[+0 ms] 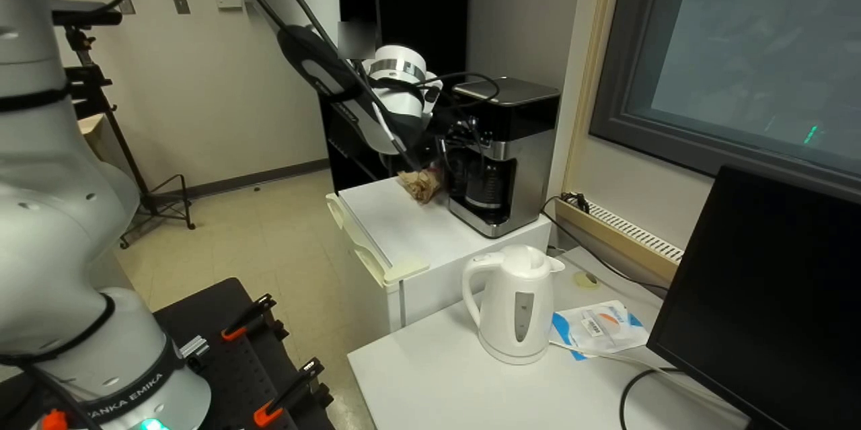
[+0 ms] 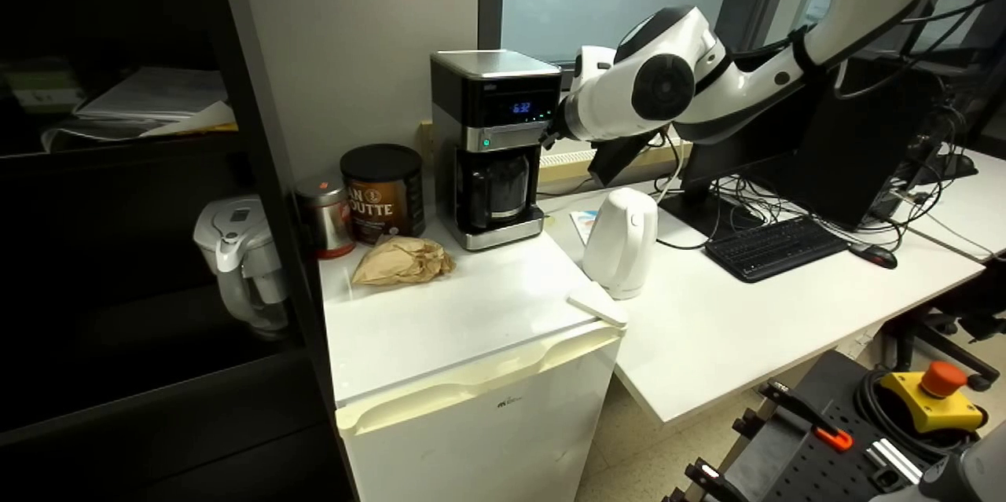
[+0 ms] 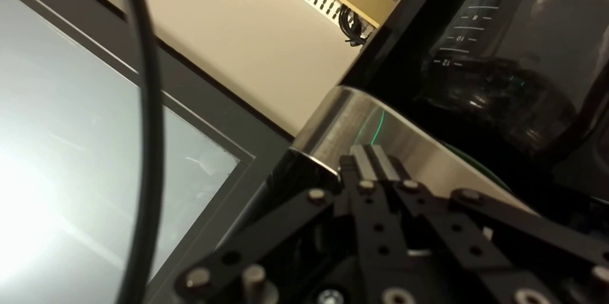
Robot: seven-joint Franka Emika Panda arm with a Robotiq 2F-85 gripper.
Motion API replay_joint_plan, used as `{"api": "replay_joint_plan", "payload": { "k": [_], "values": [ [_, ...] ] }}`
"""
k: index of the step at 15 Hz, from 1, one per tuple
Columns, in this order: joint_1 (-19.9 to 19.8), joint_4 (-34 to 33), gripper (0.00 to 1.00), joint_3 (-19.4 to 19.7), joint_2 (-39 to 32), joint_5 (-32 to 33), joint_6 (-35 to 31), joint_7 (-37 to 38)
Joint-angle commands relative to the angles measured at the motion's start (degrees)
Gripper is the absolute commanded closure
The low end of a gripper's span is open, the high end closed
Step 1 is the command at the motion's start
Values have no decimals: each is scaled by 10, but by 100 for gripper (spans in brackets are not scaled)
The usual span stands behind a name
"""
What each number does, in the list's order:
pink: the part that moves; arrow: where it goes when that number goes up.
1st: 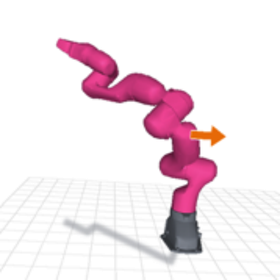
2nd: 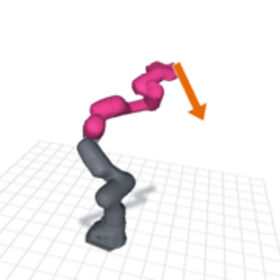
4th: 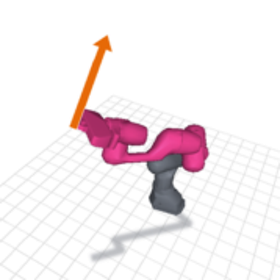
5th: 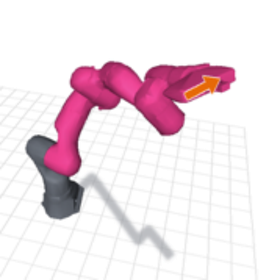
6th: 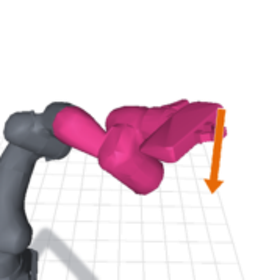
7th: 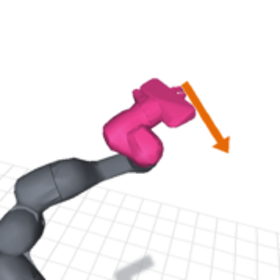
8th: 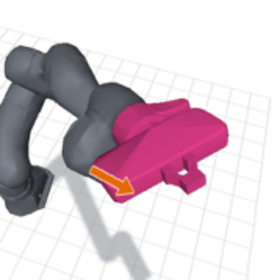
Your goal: Press a button on the coffeemaker.
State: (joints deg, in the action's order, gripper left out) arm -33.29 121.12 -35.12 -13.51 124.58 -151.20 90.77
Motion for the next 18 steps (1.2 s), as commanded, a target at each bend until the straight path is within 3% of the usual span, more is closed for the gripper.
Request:
{"api": "replay_joint_plan", "payload": {
  "k": [1, 7, 18],
  "values": [
    [8, 0, 96, 14, 14, -5, -53, 13],
    [-1, 23, 96, 34, 61, -63, -216, -2],
    [-25, 128, 97, 66, 156, -198, -336, -91]
  ]
}}
